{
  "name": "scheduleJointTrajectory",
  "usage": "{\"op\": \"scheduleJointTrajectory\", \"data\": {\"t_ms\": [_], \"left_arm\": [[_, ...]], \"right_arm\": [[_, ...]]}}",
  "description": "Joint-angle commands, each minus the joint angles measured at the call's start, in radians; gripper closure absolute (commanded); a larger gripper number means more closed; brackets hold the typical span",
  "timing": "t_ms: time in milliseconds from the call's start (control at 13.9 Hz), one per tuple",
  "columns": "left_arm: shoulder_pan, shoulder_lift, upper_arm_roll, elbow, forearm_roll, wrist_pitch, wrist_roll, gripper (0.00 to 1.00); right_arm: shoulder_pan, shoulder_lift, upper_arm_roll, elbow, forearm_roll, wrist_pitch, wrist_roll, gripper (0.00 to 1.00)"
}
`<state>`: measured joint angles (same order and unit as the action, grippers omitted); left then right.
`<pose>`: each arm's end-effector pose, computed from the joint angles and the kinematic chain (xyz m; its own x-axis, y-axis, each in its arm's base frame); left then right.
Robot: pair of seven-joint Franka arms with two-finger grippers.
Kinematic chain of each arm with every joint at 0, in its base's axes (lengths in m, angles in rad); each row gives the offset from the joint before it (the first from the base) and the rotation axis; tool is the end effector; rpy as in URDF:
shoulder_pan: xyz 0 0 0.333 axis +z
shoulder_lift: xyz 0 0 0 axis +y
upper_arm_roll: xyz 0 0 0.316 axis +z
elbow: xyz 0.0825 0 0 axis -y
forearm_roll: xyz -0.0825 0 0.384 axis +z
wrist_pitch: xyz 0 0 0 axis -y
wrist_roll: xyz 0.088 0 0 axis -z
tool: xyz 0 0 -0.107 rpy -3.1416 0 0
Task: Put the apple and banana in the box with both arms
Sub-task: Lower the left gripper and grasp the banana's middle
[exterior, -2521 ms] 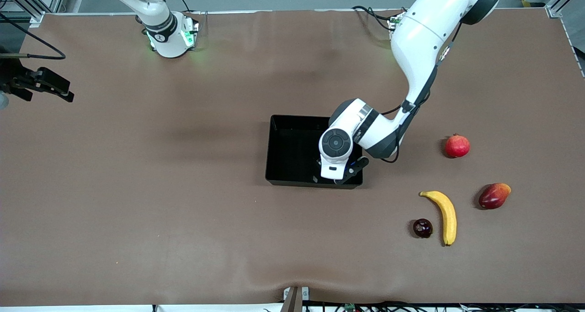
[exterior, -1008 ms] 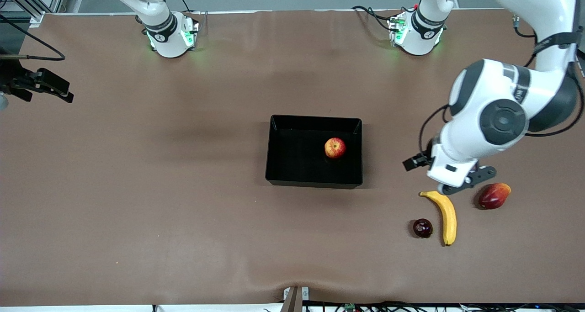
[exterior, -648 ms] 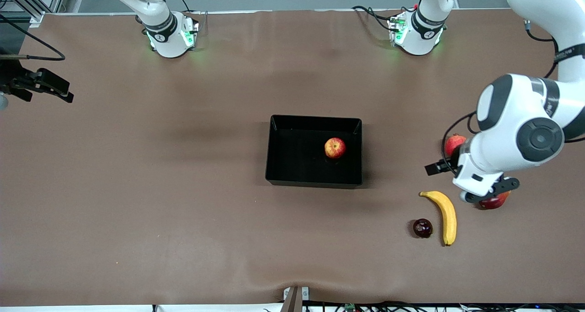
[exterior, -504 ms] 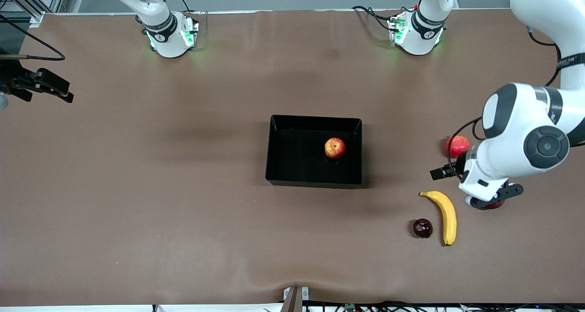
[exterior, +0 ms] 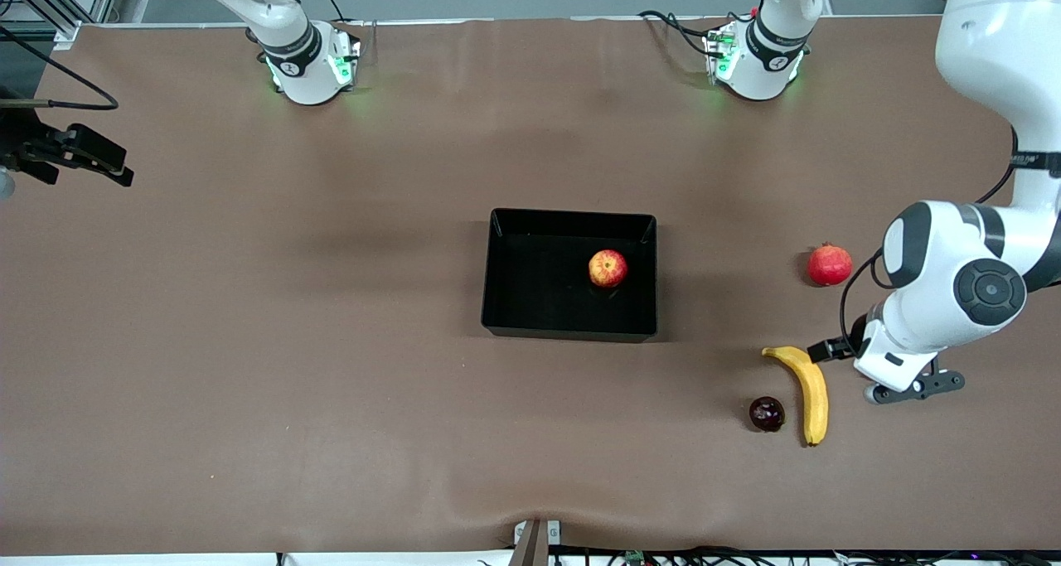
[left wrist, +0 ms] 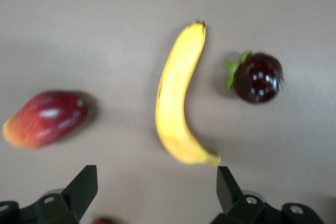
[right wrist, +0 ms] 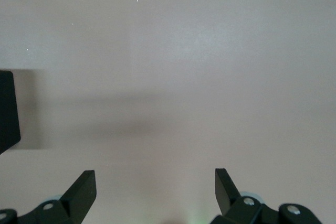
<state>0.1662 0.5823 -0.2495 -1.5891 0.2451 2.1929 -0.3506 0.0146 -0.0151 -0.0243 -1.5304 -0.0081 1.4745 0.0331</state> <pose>0.6970 -0.0251 0.3075 0.9839 0.1681 0.0614 0.1712 -0.9839 -0.0505 0.5401 -0.0063 0.6434 0.9982 -0.0435 -0.0405 -0.0432 -0.9990 0.0091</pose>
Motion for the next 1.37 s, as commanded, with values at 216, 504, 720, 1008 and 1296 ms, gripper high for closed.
{"op": "scheduleJointTrajectory", "data": {"t_ms": [216, 504, 720, 1008, 1296], "left_arm": [[0.032, 0.135, -0.004, 0.046, 0.023, 0.202, 0.015, 0.11], [0.027, 0.206, -0.004, 0.051, 0.022, 0.27, 0.015, 0.17], [0.027, 0.229, -0.004, 0.051, 0.023, 0.28, 0.013, 0.26], [0.029, 0.222, -0.002, 0.041, 0.023, 0.275, 0.012, 0.76], [0.027, 0.193, -0.004, 0.04, 0.023, 0.205, 0.018, 1.0]], "right_arm": [[-0.007, -0.002, 0.003, 0.003, 0.014, -0.005, 0.007, 0.0], [-0.007, -0.002, 0.003, 0.003, 0.014, -0.005, 0.007, 0.0], [-0.007, -0.002, 0.003, 0.003, 0.014, -0.003, 0.007, 0.0], [-0.005, -0.002, 0.003, 0.003, 0.014, -0.002, 0.007, 0.0], [-0.005, -0.002, 0.003, 0.003, 0.014, -0.002, 0.007, 0.0]]}}
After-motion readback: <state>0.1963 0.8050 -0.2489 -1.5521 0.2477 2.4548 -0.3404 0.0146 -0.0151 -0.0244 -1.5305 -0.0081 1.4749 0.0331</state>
